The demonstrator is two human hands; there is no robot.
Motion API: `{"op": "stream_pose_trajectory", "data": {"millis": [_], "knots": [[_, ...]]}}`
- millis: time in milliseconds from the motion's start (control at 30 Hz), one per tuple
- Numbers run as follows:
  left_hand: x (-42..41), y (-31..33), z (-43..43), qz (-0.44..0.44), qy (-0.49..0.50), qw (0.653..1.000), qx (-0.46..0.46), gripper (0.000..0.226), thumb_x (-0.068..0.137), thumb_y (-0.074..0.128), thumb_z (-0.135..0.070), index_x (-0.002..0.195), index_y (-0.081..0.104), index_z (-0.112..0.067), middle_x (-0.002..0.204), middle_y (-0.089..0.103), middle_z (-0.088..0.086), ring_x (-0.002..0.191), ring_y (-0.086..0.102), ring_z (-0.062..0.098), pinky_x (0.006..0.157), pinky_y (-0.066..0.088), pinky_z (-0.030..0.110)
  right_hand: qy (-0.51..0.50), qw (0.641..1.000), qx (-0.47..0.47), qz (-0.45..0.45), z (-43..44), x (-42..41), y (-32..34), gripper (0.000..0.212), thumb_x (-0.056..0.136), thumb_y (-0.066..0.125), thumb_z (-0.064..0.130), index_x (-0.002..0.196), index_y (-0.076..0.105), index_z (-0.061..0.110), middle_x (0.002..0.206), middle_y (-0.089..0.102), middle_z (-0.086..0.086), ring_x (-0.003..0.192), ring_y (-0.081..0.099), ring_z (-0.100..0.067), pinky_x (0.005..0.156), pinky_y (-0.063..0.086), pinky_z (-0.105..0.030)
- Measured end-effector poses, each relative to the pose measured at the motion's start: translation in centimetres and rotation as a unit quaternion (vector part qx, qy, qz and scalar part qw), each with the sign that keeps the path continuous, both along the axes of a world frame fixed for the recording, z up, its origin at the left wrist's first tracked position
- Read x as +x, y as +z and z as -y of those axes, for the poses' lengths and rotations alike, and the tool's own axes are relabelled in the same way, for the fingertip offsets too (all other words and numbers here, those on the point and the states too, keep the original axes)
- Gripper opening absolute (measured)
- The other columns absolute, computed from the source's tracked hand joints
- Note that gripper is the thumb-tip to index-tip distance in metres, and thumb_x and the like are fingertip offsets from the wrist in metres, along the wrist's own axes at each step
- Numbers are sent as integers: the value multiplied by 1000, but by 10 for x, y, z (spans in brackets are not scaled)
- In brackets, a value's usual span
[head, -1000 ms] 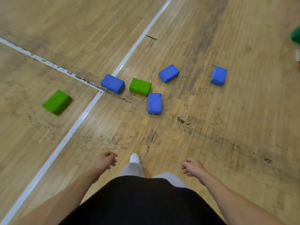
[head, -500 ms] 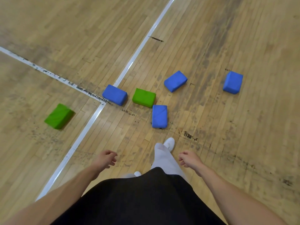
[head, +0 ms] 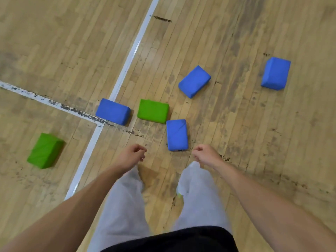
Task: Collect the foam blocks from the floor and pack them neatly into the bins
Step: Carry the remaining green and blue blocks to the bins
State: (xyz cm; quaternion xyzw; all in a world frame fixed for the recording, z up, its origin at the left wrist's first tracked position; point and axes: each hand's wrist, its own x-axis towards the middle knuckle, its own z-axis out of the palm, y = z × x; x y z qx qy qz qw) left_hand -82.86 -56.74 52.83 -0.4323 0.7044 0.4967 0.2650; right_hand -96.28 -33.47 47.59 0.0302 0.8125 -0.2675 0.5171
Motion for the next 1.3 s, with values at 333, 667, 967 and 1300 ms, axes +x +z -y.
{"op": "stream_pose_trajectory", "data": {"millis": [333,667,967,1300], "knots": [[-109,-395,80,-76,-220,966,-116,25,94,49,-13,114,63,-9,107,66,12,84,58,21,74,48,32,-46,996,33,-75,94,-58,-376,66,86,67,21,142,33,11,117,55,-10,106,58,-28,80,46,-35],[-202,-564,160,-114,-430,828,-341,111,69,83,-30,152,10,-37,161,0,10,147,0,33,118,4,54,-184,979,18,-84,85,-103,-557,104,33,83,74,120,58,25,118,67,4,105,65,-21,95,52,-42],[-196,-566,156,-29,-422,838,-344,114,76,53,-74,151,-16,-24,156,11,17,142,16,37,112,21,53,-249,962,-37,-107,86,-75,-554,73,48,88,58,103,57,22,98,66,7,88,66,-14,84,55,-37],[-248,-576,160,-47,-485,799,-351,102,79,68,-15,154,-1,-22,156,21,10,146,13,26,118,-7,51,-214,969,-86,-89,80,-93,-573,98,28,83,76,111,61,27,103,71,11,92,69,-11,86,56,-39]]}}
